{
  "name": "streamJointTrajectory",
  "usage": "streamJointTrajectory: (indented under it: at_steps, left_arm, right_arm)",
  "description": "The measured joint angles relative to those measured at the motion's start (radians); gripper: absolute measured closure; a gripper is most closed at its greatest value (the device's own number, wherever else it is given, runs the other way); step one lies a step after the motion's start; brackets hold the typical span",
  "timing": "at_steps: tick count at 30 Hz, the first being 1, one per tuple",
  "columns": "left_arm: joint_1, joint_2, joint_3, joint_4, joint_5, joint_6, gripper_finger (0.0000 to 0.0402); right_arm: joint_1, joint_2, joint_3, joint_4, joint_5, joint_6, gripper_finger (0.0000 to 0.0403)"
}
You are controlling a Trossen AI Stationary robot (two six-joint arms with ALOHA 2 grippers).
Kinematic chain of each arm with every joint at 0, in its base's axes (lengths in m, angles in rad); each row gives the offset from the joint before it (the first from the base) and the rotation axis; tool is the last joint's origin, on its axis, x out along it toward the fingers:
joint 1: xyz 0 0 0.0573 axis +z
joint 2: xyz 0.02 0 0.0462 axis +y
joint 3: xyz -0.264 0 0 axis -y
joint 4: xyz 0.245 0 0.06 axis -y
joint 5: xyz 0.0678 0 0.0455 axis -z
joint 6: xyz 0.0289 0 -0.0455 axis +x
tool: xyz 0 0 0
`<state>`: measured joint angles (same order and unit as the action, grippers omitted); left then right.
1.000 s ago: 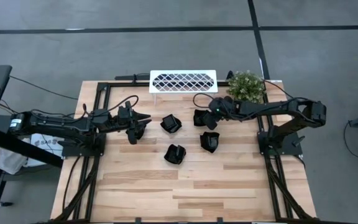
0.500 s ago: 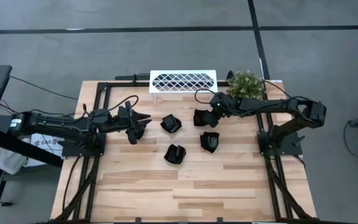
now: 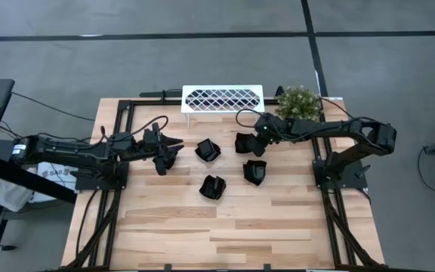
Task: Pick & Place Mini shaped plates
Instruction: Put the black square plate on the shelf
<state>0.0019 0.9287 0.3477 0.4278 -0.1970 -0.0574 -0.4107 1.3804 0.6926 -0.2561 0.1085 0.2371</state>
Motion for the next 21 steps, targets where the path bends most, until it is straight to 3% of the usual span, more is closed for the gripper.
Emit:
streamJointTrajectory:
  at_steps: [15,21]
  left_arm:
    - [0.000,0.000,0.000,0.000,0.000,0.000,0.0309]
    - [0.000,0.000,0.000,0.000,0.000,0.000,0.0309]
  right_arm:
    - [0.000,0.000,0.000,-0.028,0.000,0.008,0.0302]
    - [0.000,0.000,0.000,-0.028,0.000,0.008,0.0333]
